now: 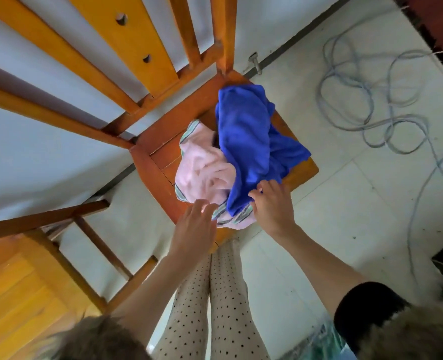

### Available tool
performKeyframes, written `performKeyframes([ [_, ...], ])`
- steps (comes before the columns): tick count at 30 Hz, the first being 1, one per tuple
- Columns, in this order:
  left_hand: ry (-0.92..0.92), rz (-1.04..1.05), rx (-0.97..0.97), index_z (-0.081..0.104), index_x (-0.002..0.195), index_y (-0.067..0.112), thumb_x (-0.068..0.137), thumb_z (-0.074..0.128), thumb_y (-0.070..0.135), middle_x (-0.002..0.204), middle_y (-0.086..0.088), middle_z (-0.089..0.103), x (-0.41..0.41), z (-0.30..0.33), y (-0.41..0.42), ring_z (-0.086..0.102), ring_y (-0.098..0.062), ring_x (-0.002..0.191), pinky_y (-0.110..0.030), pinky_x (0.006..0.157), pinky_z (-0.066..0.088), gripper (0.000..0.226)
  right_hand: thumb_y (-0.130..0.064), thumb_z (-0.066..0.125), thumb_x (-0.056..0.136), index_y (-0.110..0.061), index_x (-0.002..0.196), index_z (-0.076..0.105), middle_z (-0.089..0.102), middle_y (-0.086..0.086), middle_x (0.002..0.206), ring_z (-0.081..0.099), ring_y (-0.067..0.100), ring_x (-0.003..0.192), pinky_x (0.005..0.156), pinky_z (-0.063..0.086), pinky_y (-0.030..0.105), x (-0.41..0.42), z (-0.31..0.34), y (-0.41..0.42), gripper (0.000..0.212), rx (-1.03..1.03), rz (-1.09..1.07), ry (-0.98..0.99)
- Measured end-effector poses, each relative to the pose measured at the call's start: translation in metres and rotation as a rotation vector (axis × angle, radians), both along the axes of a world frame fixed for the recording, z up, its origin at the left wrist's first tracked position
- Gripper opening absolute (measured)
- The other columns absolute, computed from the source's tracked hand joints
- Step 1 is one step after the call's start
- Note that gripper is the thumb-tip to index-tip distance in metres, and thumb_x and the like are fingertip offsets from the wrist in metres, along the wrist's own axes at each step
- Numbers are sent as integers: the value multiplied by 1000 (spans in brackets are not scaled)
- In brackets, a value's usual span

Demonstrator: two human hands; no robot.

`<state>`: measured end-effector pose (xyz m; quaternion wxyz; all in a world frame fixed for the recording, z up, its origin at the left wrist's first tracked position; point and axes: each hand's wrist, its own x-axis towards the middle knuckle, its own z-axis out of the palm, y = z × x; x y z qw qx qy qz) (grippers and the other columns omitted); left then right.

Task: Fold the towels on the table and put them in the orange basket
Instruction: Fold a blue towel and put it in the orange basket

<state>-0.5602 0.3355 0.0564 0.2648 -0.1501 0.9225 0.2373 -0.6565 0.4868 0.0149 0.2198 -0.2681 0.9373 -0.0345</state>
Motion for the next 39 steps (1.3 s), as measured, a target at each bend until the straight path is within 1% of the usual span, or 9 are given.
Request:
performKeyframes([
  [4, 59, -5, 45, 47, 133, 21, 96, 46, 31, 133, -2, 46, -17, 5, 0, 46, -19, 120, -30, 98, 39, 38, -14, 73, 77, -9, 76, 72, 66, 9, 68, 59, 26, 63, 56, 52, 37, -15, 21, 1, 6, -229, -88, -68],
  [7, 90, 48, 124, 51, 128, 20, 92, 52, 39, 124, 0, 52, -35, 19, 8, 48, -17, 111, -27, 88, 41, 40, -19, 63, 88, -6, 98, 71, 70, 11, 91, 63, 24, 80, 66, 54, 35, -20, 51, 5, 18, -316, -208, -161],
  [15, 232, 521, 486, 59, 104, 17, 89, 60, 33, 86, 10, 59, -92, 114, 21, 56, -4, 77, -7, 68, 40, 22, -14, 68, 84, -2, 95, 70, 68, 12, 88, 62, 25, 77, 65, 46, 29, -48, 147, 0, 17, -524, -384, -52],
  [18, 384, 682, 603, 63, 100, 7, 88, 62, 21, 90, -3, 68, -115, 159, 4, 65, -17, 84, -20, 75, 51, 18, -11, 70, 80, 0, 93, 71, 69, 15, 89, 61, 25, 78, 72, 45, 28, -68, 197, -7, 17, -606, -413, -4],
  [21, 495, 628, 659, 65, 95, 4, 88, 59, 9, 81, -9, 69, -139, 214, -9, 66, -15, 69, -32, 72, 54, 10, -10, 70, 80, -1, 89, 72, 67, 11, 79, 52, 10, 68, 65, 35, 16, -82, 256, -14, 13, -645, -391, 10],
  [25, 596, 537, 758, 67, 96, 3, 90, 55, 3, 68, 2, 64, -159, 298, -22, 58, 3, 51, -12, 57, 48, 14, -12, 66, 84, 3, 86, 70, 59, 9, 62, 46, 0, 58, 61, 37, 21, -96, 346, -19, 16, -728, -401, -87],
  [29, 647, 433, 821, 66, 93, 4, 91, 51, -1, 69, -3, 61, -155, 381, -35, 56, -1, 56, -11, 59, 48, 16, -6, 60, 88, 4, 93, 71, 64, 32, 86, 49, 14, 76, 72, 38, 28, -97, 418, -24, 15, -880, -389, -249],
  [34, 670, 375, 822, 64, 90, 4, 92, 45, -3, 81, -11, 58, -129, 457, -57, 52, -17, 73, -24, 70, 45, 20, -4, 57, 88, 9, 86, 68, 63, 24, 84, 57, 16, 81, 79, 48, 30, -87, 483, -41, 17, -1022, -329, -419],
  [39, 762, 388, 575, 62, 96, 5, 92, 43, 0, 87, -8, 61, -84, 509, -76, 54, -12, 74, -13, 61, 46, 20, -12, 54, 90, 3, 79, 67, 57, 11, 77, 50, 17, 72, 71, 44, 33, -74, 528, -67, 22, -1004, -89, -269],
])
